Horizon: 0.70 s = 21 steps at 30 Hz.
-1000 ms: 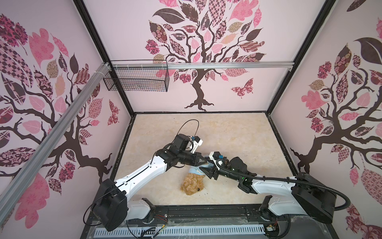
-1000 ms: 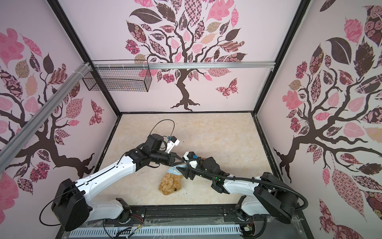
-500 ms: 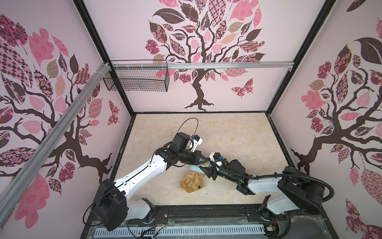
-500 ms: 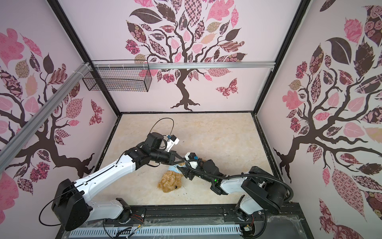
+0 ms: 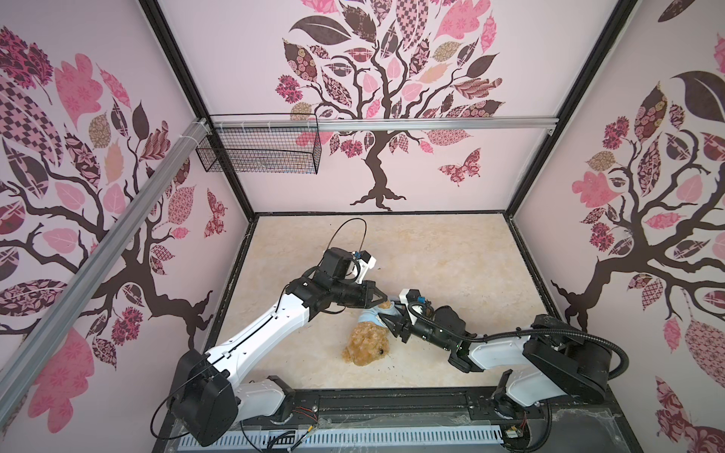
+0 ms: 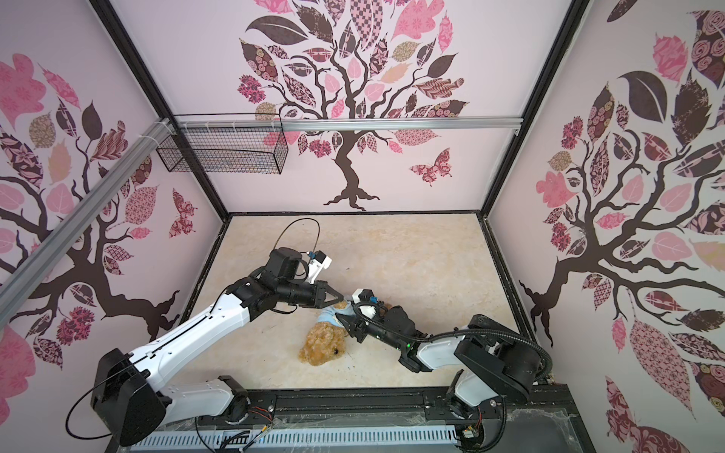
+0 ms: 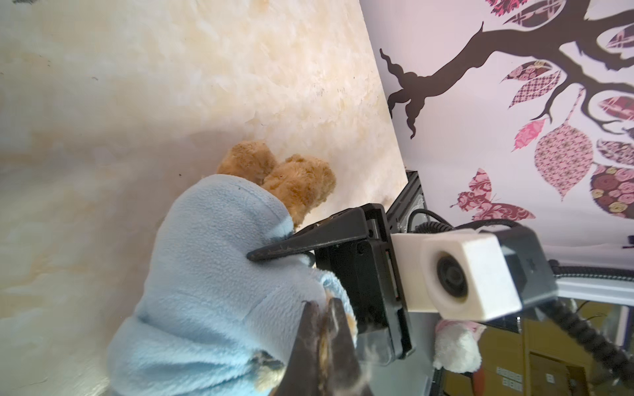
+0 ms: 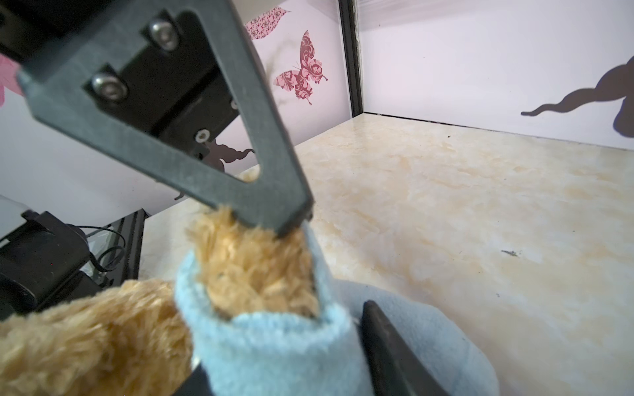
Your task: Dress the teddy bear
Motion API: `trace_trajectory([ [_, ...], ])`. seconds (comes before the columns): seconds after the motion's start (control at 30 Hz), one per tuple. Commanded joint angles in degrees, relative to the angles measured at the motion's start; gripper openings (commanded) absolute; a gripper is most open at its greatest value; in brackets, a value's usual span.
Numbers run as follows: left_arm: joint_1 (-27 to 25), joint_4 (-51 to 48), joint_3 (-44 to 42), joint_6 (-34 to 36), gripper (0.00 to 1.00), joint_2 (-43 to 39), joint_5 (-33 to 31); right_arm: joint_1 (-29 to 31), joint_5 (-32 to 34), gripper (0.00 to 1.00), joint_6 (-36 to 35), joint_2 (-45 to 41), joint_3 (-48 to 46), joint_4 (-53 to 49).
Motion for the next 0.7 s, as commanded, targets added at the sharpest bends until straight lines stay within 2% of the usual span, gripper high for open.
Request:
trace_trajectory([
  [0.0, 0.7, 0.8, 3.4, 8.9, 0.0, -3.9, -7.0, 0.0, -0.9, 0.45, -0.6, -0.6, -3.9, -12.7],
  [0.07, -0.2, -2.1, 2.7, 11.6, 0.0, -3.4, -9.9, 0.0, -1.9, 0.37, -2.0, -2.1, -3.4, -13.0],
  [0.13, -1.8, -2.5, 1.2, 14.2, 0.0, -3.7, -10.1, -0.1, -2.6, 0.29, -3.8, -3.2, -2.6, -13.3],
  [0.3, -3.8, 1.2, -2.2, 17.9, 0.01, -7.0, -9.3, -1.1, -6.4, 0.19, -6.7, -3.6, -1.6, -14.1],
  [0.53, -3.8, 4.6, -2.9, 22.1, 0.31, -10.3, -8.1, -1.2, -9.0, 0.18, -6.2, -3.4, -1.8, -12.8],
  [0.67, -3.8, 2.9, -2.1, 26.1, 0.39, -9.5, -6.8, -1.2, -9.7, 0.18, -5.8, -3.3, -2.7, -10.4],
])
